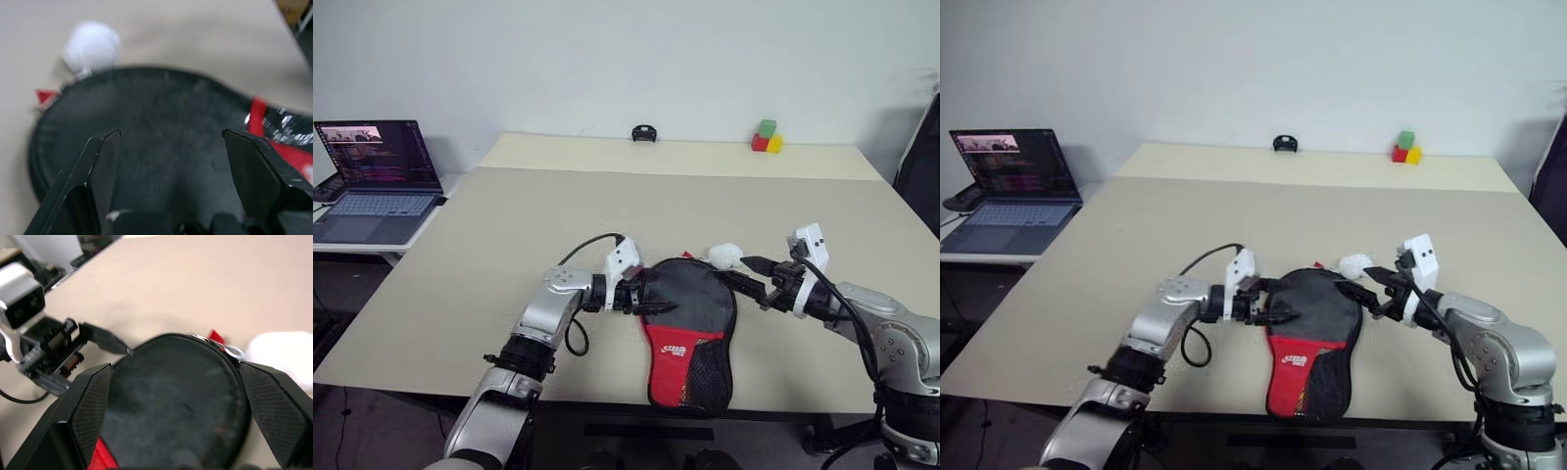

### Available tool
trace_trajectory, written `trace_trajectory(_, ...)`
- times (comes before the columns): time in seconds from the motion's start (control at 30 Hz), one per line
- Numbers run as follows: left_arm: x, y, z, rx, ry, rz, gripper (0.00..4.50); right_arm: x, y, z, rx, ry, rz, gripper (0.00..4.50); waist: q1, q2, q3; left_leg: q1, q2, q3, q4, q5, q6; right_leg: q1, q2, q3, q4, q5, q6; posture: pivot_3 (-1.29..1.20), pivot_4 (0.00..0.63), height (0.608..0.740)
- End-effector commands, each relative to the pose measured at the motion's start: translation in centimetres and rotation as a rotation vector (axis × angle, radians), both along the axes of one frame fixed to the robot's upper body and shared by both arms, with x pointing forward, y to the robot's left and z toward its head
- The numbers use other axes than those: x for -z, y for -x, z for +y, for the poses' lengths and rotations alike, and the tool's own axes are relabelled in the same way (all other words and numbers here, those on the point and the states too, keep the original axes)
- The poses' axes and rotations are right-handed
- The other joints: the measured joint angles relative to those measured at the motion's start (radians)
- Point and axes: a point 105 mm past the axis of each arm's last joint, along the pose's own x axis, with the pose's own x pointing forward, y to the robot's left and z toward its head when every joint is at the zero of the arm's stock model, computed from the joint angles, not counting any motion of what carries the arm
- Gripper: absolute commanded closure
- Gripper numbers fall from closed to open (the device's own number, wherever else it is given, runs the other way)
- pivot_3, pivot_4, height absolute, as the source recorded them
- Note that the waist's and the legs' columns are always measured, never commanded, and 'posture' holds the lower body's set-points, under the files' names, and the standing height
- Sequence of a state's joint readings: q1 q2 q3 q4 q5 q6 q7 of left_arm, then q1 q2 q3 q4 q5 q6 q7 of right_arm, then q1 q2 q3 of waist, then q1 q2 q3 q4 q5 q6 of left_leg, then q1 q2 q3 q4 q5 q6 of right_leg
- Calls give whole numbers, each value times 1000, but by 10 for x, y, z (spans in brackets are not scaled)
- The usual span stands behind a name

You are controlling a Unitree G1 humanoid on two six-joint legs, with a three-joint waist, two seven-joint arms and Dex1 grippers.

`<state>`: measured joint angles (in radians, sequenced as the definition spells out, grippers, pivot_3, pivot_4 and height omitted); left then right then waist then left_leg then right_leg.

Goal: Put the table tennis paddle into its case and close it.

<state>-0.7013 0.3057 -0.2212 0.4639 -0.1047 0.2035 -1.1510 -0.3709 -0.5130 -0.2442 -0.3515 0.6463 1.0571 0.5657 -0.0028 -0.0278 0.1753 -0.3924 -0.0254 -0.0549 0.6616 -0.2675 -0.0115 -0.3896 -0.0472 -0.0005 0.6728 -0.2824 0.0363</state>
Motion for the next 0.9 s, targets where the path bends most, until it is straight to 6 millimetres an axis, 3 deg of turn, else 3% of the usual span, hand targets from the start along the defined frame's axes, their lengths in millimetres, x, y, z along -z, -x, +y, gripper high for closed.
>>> trace_trajectory(0.03,-10,-6,-12,26,-1,-79,37,-8,-2,-4,15,33,-48,0,0,0,0,0,0,0,0,0,0,0,0,0,0,0,0,0,150,740)
trace_trajectory(0.33,-8,2,-32,117,-13,-164,37,0,2,-6,14,78,-45,0,0,0,0,-2,0,-1,0,0,0,0,0,-1,-1,0,0,0,150,740)
trace_trajectory(0.63,25,10,-35,167,-87,-160,37,-4,1,-7,25,70,-69,0,1,1,0,-1,0,0,1,0,0,0,0,-4,-1,0,0,0,150,740)
trace_trajectory(0.9,41,14,-43,195,-110,-116,37,-1,4,-6,18,84,-56,0,2,1,-1,-1,-1,-2,2,0,0,1,0,-7,0,0,0,0,150,740)
